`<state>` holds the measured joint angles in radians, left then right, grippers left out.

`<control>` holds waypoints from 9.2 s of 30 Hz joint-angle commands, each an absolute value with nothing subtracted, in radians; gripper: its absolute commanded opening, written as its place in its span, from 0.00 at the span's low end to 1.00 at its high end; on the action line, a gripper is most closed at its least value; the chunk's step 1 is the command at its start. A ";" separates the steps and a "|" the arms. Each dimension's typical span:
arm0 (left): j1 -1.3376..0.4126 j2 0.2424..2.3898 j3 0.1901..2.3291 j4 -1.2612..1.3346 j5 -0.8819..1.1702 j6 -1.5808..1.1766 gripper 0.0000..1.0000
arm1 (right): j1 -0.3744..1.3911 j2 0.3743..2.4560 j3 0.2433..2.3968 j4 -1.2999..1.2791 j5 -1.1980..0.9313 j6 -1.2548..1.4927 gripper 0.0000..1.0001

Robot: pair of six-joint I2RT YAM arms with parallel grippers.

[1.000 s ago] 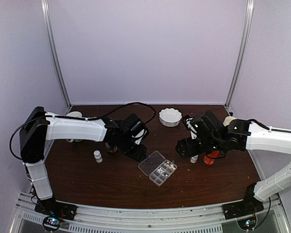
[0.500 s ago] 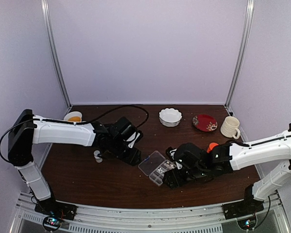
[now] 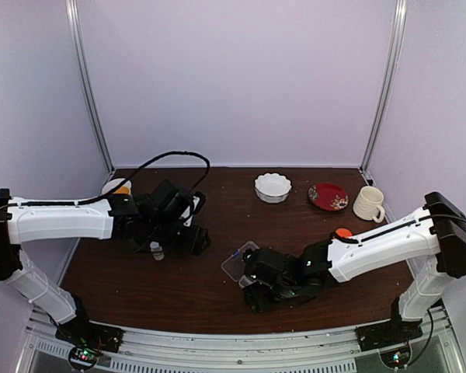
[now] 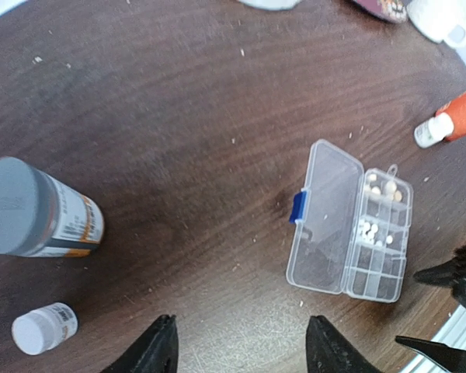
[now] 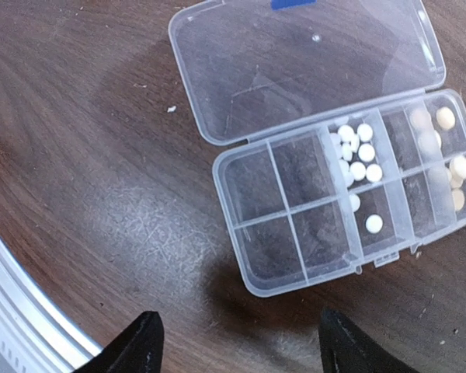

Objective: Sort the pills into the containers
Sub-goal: Adjust the pill container at the center of the board, then pick up the pill bottle from the center of the board, then place the pill bottle at the center of the board, then pick up the pill bottle from the center of the board, then unscrew the lid of the pill bottle.

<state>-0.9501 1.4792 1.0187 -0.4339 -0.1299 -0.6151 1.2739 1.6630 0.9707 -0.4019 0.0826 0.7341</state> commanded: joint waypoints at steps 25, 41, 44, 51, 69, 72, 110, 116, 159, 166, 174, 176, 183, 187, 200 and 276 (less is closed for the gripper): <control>-0.916 1.301 0.934 -0.457 -0.218 -0.581 0.61 | 1.239 1.821 1.221 -0.507 0.166 0.661 0.63; -0.917 1.255 0.899 -0.379 -0.181 -0.564 0.80 | 1.056 1.535 1.112 -0.619 0.279 0.550 0.61; -0.917 1.228 0.898 -0.365 -0.175 -0.552 0.80 | 0.987 1.491 1.077 -0.619 0.275 0.534 0.61; -0.917 1.140 0.859 -0.298 -0.201 -0.536 0.85 | 0.873 1.405 1.037 -0.657 0.307 0.484 0.59; -0.917 1.014 0.769 -0.205 -0.239 -0.562 0.97 | 0.684 1.172 0.935 -0.736 0.349 0.473 1.00; -0.917 1.017 0.766 -0.201 -0.248 -0.583 0.98 | 0.669 1.161 0.925 -0.735 0.334 0.479 1.00; -0.916 1.150 0.858 -0.206 -0.164 -0.543 0.95 | 0.578 1.241 0.794 -0.607 0.228 0.520 0.76; -0.917 1.128 0.854 -0.217 -0.179 -0.540 0.95 | 0.578 1.252 0.804 -0.607 0.265 0.520 0.74; -0.917 1.215 0.917 -0.207 -0.054 -0.533 0.88 | 1.132 1.010 0.718 -0.409 0.100 0.360 0.44; -0.917 1.189 0.892 -0.208 -0.051 -0.546 0.88 | 1.213 1.161 0.745 -0.379 0.172 0.354 0.46; -0.941 1.231 0.927 -0.206 0.000 -0.526 0.88 | 1.243 1.213 0.771 -0.365 0.219 0.369 0.99; -0.958 1.257 0.954 -0.238 -0.016 -0.505 0.90 | 1.243 1.178 0.753 -0.337 0.224 0.386 1.00; -1.053 1.359 1.057 -0.287 -0.042 -0.456 0.89 | 1.222 1.055 0.742 -0.311 0.213 0.392 1.00; -1.087 1.401 1.089 -0.290 -0.042 -0.463 0.89 | 1.211 1.056 0.752 -0.331 0.182 0.385 0.96; -1.088 1.358 1.040 -0.277 -0.095 -0.476 0.89 | 1.210 1.200 0.838 -0.544 0.132 0.459 0.84; -1.088 1.051 0.738 0.414 0.126 0.380 0.93 | 1.112 1.160 1.122 0.044 -0.246 0.579 0.24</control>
